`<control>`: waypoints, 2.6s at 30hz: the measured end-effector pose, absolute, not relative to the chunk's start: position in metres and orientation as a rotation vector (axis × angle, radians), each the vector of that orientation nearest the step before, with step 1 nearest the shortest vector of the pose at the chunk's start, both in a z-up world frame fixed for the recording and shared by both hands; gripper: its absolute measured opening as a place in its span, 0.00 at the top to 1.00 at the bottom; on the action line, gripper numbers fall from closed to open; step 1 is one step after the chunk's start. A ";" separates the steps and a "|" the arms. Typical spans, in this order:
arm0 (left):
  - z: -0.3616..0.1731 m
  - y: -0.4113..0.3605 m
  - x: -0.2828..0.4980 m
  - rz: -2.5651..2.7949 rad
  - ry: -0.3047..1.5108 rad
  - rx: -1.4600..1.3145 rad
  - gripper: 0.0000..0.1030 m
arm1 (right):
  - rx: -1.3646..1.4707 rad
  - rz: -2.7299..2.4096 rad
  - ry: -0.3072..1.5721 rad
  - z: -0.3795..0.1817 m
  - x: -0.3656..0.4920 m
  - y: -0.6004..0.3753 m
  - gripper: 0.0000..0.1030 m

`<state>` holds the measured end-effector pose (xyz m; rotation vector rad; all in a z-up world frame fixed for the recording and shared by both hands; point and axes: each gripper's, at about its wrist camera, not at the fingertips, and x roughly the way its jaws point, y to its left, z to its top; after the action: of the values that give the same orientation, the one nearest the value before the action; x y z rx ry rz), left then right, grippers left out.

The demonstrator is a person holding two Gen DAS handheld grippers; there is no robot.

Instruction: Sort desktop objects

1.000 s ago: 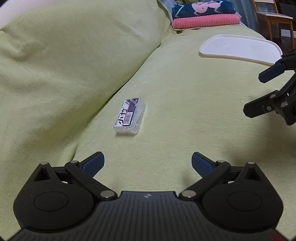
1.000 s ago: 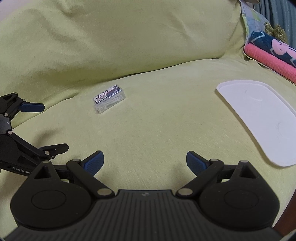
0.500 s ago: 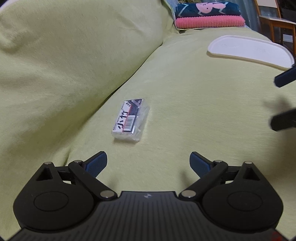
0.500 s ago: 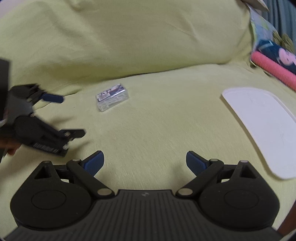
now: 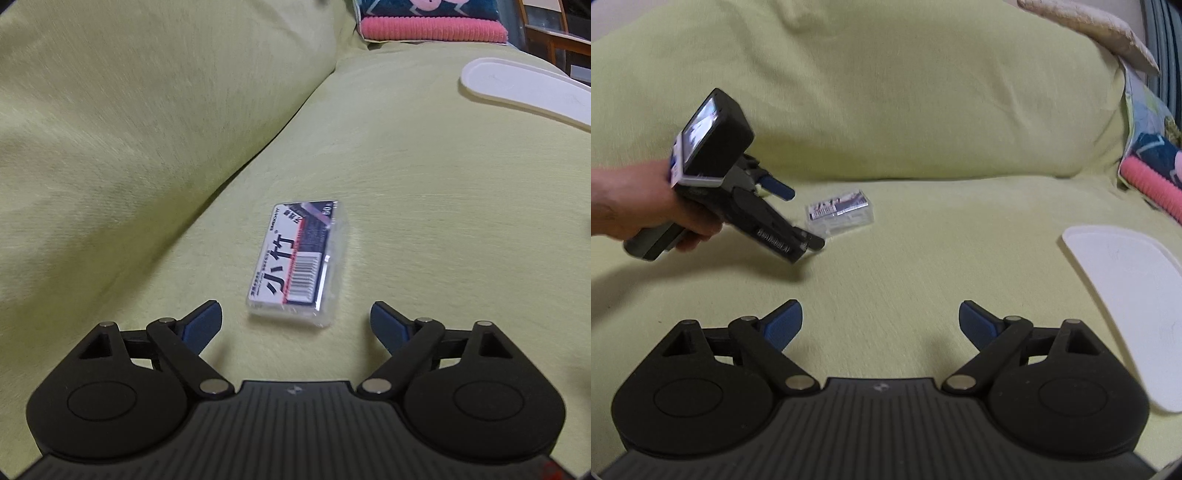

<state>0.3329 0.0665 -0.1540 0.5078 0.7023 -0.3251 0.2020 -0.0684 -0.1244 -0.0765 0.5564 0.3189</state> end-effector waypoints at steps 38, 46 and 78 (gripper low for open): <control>-0.133 -0.003 0.134 -0.562 0.725 0.306 0.42 | 0.380 0.271 0.703 -0.104 0.185 -0.143 0.12; -0.136 0.023 0.161 -0.554 0.781 0.091 0.42 | 0.385 0.257 0.716 -0.103 0.183 -0.152 0.12; -0.156 -0.058 0.122 -0.627 0.836 0.150 0.26 | 0.649 0.300 0.952 -0.127 0.191 -0.178 0.12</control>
<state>0.1223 -0.0584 -0.1555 0.1497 0.8356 -0.6266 0.1911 -0.1781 -0.1274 0.6486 0.9518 0.3002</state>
